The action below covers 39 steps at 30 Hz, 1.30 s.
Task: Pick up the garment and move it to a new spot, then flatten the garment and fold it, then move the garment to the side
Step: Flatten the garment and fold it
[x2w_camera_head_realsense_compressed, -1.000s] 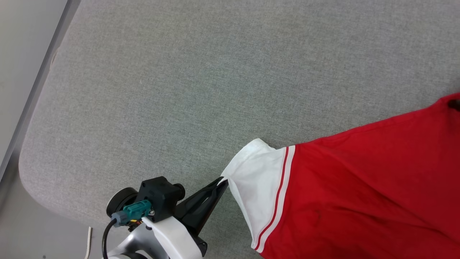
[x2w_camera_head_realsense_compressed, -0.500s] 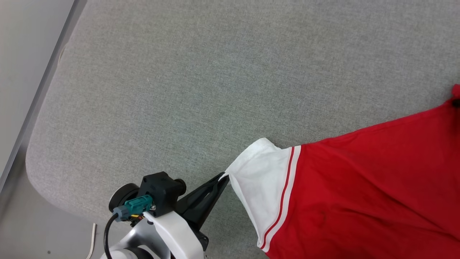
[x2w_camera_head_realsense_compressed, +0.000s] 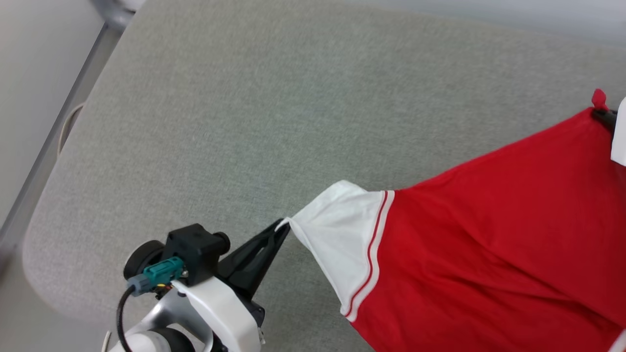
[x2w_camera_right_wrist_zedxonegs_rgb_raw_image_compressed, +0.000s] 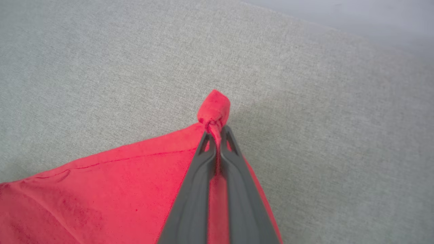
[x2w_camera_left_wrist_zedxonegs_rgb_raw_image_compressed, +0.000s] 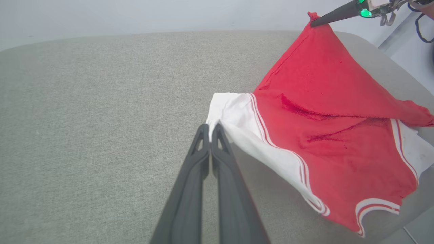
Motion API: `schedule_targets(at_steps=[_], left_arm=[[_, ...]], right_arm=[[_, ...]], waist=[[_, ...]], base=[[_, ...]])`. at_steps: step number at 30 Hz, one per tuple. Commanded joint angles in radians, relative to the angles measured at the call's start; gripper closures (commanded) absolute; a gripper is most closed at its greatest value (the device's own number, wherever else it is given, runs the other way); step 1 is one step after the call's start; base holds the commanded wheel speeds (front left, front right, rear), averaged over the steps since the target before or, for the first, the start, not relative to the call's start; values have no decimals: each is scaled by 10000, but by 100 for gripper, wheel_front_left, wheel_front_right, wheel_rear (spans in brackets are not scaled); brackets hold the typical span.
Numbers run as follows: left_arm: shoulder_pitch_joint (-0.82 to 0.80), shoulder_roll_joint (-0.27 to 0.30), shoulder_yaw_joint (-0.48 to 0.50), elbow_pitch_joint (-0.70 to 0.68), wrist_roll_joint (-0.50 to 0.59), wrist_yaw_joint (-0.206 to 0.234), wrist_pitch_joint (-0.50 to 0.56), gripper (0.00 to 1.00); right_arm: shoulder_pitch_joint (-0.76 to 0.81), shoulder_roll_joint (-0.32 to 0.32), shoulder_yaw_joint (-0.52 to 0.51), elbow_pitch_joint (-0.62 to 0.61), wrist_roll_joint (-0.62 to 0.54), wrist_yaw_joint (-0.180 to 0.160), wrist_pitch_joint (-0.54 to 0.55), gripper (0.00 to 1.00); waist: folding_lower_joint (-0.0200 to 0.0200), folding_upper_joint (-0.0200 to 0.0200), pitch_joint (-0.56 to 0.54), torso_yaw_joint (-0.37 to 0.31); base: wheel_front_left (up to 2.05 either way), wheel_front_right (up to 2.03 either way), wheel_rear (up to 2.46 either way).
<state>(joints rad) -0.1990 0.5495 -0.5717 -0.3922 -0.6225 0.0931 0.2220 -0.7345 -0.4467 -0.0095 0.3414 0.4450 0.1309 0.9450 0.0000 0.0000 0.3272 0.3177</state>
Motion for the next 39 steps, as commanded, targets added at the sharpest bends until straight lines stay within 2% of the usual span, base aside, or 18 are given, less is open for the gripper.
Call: schedule_targets(at_steps=[1, 10, 19, 31, 39], left_arm=[[-108, 7, 120, -153, -13, 77, -49, 100], [-419, 356, 866, -757, -45, 404, -81, 100], [-1242, 534, 1715, -1050, -179, 561, -195, 100], [-2880, 561, 2903, -1055, -228, 768, -526, 100], [-4118, 652, 3334, -856, 347, 1024, -696, 100]], right_arm=[[-112, -84, 42, 24, 133, -4, -258, 100], [-304, -374, 57, -425, 618, -4, -1313, 100], [-376, -415, -308, -1203, 920, -4, -1675, 100], [113, -187, -806, -2991, 1104, -4, -1660, 100], [324, 298, -1277, -4158, 1200, -6, -1582, 100]], waist=[[0, 0, -549, -436], [0, 0, -1591, -1337], [0, 0, -2160, -2030], [0, 0, -2552, -2836], [0, 0, -2347, -3159]], base=[[0, 0, 0], [0, 0, 0], [0, 0, 0], [0, 0, 0], [0, 0, 0]])
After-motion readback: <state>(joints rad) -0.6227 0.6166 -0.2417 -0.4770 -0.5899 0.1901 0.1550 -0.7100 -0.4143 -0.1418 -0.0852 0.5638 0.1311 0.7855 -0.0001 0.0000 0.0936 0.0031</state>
